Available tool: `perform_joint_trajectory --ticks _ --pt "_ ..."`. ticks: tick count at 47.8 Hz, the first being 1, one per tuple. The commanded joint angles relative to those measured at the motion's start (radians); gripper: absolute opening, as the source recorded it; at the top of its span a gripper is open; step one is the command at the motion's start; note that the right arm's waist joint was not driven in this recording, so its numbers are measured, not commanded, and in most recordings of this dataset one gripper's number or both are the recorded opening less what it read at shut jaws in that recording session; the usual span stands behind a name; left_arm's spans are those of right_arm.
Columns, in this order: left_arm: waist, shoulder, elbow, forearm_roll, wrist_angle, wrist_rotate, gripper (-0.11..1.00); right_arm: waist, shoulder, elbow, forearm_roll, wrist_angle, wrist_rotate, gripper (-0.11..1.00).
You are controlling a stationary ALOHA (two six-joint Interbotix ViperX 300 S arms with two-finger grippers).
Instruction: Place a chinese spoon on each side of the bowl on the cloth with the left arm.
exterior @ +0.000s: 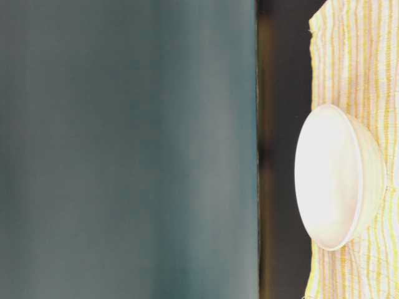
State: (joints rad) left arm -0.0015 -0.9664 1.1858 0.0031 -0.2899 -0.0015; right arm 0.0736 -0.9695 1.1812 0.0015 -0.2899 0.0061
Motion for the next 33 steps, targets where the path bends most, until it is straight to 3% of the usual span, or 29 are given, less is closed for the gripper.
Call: perform_joint_trajectory --ticks 1,4,9,16,33 --pt "-0.043 0.064 -0.054 0.038 0.043 -0.044 0.05 0.000 0.003 -0.009 0.002 -0.005 -0.005 0.03" --pt "-0.063 0.114 -0.083 0.040 0.086 -0.091 0.04 0.000 -0.006 -0.008 0.002 0.005 -0.008 0.08" --pt "-0.075 0.206 -0.137 0.040 0.107 -0.167 0.00 -0.002 -0.023 -0.009 0.003 0.071 -0.017 0.00" --pt "-0.081 0.365 -0.213 0.040 0.098 -0.232 0.01 -0.002 -0.028 -0.008 0.002 0.170 -0.017 0.00" --pt "-0.155 0.838 -0.517 0.040 0.077 -0.288 0.01 -0.002 -0.028 0.000 0.002 0.230 -0.018 0.00"
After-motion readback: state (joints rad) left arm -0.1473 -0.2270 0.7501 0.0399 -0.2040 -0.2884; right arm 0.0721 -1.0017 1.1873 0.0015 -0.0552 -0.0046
